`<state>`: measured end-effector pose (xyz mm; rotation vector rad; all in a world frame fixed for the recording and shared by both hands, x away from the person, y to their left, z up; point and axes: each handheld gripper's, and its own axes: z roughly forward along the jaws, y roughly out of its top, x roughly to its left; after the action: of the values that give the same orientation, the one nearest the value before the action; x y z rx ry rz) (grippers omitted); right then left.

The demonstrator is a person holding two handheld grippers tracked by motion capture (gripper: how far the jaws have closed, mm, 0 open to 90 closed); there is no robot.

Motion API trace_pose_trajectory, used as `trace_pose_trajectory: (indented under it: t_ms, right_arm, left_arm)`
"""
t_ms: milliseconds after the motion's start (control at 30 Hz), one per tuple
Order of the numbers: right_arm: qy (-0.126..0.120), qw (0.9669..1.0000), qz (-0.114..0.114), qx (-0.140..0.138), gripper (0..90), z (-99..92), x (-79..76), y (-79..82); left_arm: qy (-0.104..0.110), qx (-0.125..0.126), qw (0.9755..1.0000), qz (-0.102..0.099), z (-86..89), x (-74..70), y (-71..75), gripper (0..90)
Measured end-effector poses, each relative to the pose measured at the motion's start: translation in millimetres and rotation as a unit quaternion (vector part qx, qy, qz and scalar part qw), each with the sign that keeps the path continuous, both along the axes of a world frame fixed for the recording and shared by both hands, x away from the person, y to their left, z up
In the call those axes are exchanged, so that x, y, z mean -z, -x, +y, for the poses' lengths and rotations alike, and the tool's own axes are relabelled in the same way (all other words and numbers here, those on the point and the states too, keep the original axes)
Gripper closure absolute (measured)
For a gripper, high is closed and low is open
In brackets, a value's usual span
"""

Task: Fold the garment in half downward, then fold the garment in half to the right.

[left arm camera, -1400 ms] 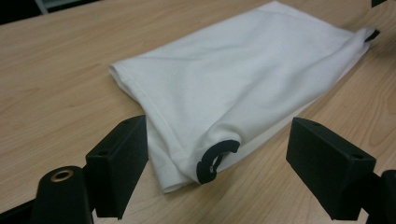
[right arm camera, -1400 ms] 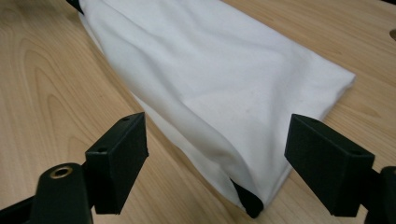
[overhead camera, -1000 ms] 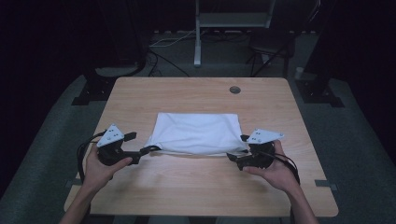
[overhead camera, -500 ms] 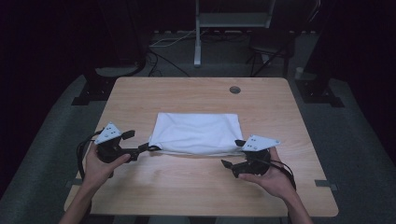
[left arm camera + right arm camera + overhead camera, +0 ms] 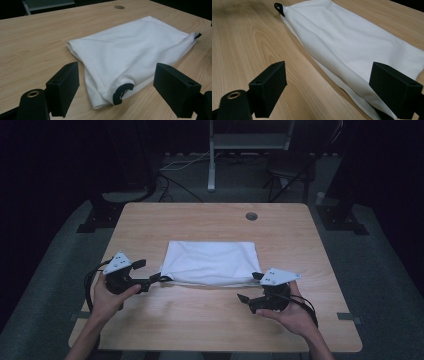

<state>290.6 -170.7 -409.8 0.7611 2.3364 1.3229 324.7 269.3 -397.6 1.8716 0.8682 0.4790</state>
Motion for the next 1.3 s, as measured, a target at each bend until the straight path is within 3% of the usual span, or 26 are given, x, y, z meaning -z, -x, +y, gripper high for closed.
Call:
trace_pose_trajectory:
  t_ms: [267,467,700,833,867,900,1000,1133,1300]
  right_arm:
    - [-0.004,0.9999,-0.002,-0.013,13.8,2.4,4.0,14.2]
    - [-0.001,0.9998,0.000,-0.020,13.8,3.0,6.1,21.3]
    - [-0.010,0.9998,-0.009,-0.016,13.8,4.9,1.2,23.2]
    - [-0.011,0.9996,-0.014,-0.020,13.8,11.2,-3.7,21.2]
    - [-0.009,0.9996,-0.015,-0.022,13.8,13.7,-5.0,20.1]
    - [-0.009,0.9996,-0.015,-0.022,13.8,13.7,-5.0,20.1]
    - [-0.008,0.9991,-0.020,-0.036,13.8,26.9,-8.2,16.0]
    - [-0.007,0.9987,-0.017,-0.048,13.8,38.0,-9.3,13.7]
    - [-0.002,0.9982,-0.015,-0.059,13.8,46.9,-7.9,9.4]
  left_arm:
    - [0.008,0.002,0.9999,-0.007,0.7,-1.9,1.1,20.7]
    - [0.003,0.007,1.0000,-0.006,-3.0,-1.2,-1.9,20.7]
    - [-0.004,0.013,0.9999,0.007,-13.7,-0.2,-17.4,20.7]
    - [-0.013,0.003,0.9998,0.018,-19.5,-7.7,-40.9,20.7]
    - [-0.025,-0.002,0.9994,0.025,-22.4,-11.5,-58.5,20.8]
    - [-0.025,-0.002,0.9994,0.025,-22.4,-11.5,-58.5,20.7]
    - [-0.050,-0.013,0.9978,0.042,-27.2,-11.7,-87.2,20.8]
    - [-0.067,-0.023,0.9946,0.076,-30.7,-4.3,-120.1,20.8]
    - [-0.055,-0.048,0.9915,0.107,-32.2,6.8,-150.7,20.8]
